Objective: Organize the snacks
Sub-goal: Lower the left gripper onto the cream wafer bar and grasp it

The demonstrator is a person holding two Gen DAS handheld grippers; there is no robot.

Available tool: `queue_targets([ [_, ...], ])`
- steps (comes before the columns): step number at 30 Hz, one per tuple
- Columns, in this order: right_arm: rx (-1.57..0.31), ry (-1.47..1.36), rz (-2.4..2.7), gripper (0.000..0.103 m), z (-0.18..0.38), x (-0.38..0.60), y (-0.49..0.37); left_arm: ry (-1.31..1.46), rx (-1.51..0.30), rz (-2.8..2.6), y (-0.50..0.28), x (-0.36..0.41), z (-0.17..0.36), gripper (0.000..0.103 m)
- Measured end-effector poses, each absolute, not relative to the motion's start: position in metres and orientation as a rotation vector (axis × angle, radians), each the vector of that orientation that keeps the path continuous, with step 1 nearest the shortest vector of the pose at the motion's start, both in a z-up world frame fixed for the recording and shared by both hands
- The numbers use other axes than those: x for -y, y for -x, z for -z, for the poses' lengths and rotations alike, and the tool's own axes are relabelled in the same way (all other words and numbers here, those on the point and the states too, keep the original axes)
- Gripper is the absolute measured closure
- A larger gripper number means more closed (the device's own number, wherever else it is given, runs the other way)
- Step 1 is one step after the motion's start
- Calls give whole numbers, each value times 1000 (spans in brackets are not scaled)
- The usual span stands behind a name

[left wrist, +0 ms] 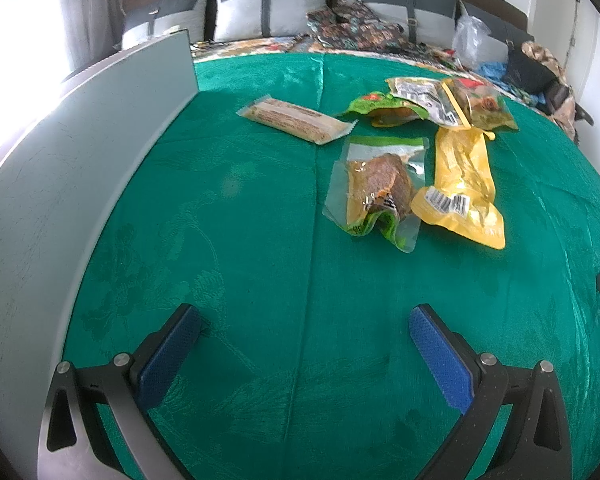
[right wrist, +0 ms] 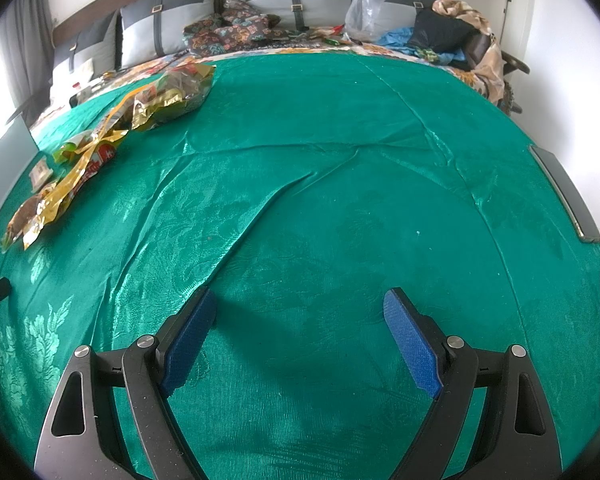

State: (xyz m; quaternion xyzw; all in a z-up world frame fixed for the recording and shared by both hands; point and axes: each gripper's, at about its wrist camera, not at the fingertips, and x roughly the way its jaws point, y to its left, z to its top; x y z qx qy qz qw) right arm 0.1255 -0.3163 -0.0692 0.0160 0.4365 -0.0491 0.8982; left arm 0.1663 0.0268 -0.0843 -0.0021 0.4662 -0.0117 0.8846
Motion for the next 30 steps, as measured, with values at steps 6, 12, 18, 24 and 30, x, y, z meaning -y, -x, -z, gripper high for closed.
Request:
queue_targets([
  [6,-904,-34,102,15,69,316,-125,8,-1055,142,-184,-39,62,1],
  [12,-904,-34,102,14,69,315,-126,194,-1064,73,-257,-65,27,1],
  [18,-904,-34,102,14,70,315,-126,289,-1158,-41,-348,-52,45,7],
  [24,-903,-35,102,14,70,314,-126,210,-1215,-206,-367,-43,75,10],
  [30,-903,-35,103,14,70,314,-126,92,-1110,-156,-343,-48,66,75],
])
